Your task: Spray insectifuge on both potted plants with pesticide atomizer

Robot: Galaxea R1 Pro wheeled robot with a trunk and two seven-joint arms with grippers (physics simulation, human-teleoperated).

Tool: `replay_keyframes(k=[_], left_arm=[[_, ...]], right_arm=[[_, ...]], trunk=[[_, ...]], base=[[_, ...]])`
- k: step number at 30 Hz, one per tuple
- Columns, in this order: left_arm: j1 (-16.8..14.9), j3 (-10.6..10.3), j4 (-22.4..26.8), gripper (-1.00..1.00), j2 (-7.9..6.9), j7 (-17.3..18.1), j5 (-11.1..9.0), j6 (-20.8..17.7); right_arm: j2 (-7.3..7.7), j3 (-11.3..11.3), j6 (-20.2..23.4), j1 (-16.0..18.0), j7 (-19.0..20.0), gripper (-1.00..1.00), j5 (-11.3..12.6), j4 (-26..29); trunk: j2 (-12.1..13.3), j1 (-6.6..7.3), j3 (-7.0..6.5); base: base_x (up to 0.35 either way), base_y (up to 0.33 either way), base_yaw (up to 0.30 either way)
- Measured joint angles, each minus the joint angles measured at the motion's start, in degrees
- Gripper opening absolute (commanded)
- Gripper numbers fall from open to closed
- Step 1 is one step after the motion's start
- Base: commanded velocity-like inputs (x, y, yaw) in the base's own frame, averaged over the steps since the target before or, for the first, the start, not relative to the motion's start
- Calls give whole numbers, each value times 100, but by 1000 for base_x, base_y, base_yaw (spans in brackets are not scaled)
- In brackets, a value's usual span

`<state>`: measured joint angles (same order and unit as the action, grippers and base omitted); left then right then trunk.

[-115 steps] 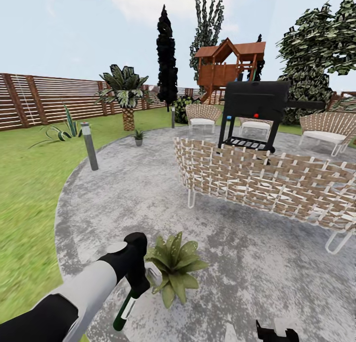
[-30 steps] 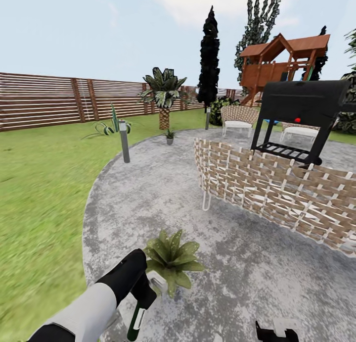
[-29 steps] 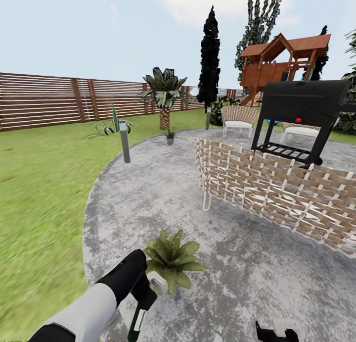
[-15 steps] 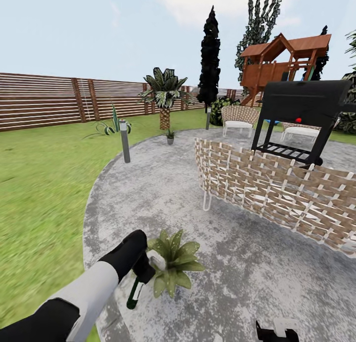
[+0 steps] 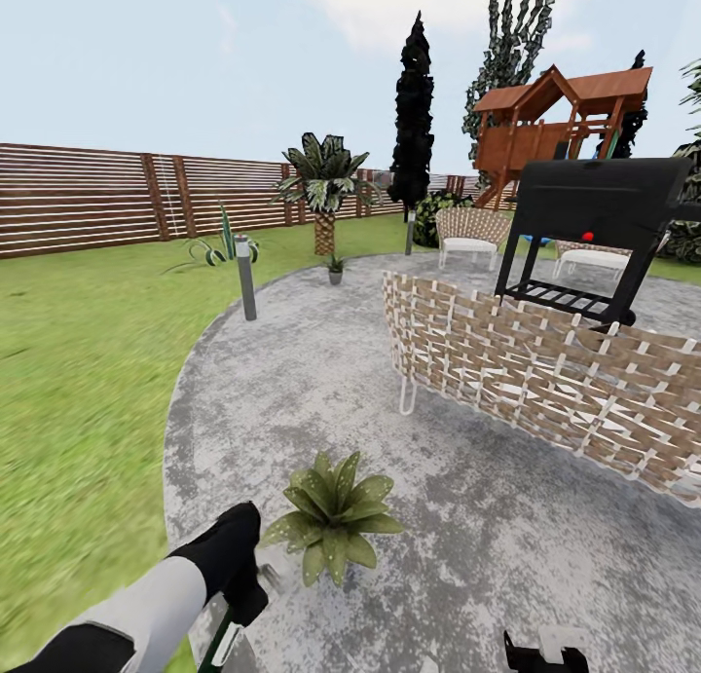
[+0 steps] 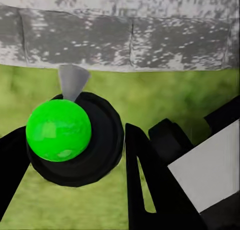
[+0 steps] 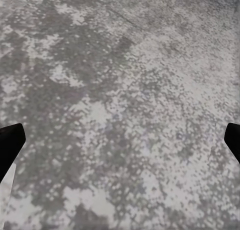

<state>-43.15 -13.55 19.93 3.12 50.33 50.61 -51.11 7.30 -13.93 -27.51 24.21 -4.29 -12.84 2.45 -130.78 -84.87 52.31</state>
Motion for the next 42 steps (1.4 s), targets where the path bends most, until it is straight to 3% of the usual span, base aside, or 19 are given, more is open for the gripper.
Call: replay_keyframes(k=[5,7,10,15,22,28,32,36,38,40,42], left_arm=[[17,442,124,-100,94,-66,-1,23],[20,652,573,-100,127,-89,6,24],[32,704,666,-100,11,-88,40,23],[19,688,998,-100,12,-91,22,-32],[18,665,1064,-100,57,-73,71,-60],[-54,653,1052,-100,72,-21,44,-211],[-259,541,1056,-100,182,596,139,-279],[-685,246,1055,-100,222,962,326,-538],[-828,210,1057,-100,224,1121,403,-553],[-1065,187,1017,-100,235,1336,557,-560],[-1131,8,987,-100,275,1578,734,-561]], right_arm=[[0,0,1,0,0,100,0,0],[0,-3,0,0,0,100,2,4],[0,-7,0,0,-2,100,8,8],[0,-8,1,0,-9,100,18,9],[0,-8,0,0,-9,100,17,9],[0,-8,0,0,-9,100,18,9],[0,-8,0,0,-9,100,18,9],[0,-8,0,0,-9,100,17,9],[0,-8,0,0,-9,100,15,9],[0,-8,0,0,-9,100,16,9],[0,-8,0,0,-9,100,17,9]], trunk=[[0,0,0],[0,0,-1],[0,0,0],[-199,-109,131],[-480,-263,321],[-481,-264,350],[-482,-263,349],[-482,-263,350],[-482,-263,350],[-481,-263,350],[-481,-264,350]], base=[[0,0,0],[0,0,0],[0,0,0],[0,0,0],[0,0,0],[0,0,0],[0,0,0],[0,0,0],[0,0,0],[0,0,0],[0,0,0]])
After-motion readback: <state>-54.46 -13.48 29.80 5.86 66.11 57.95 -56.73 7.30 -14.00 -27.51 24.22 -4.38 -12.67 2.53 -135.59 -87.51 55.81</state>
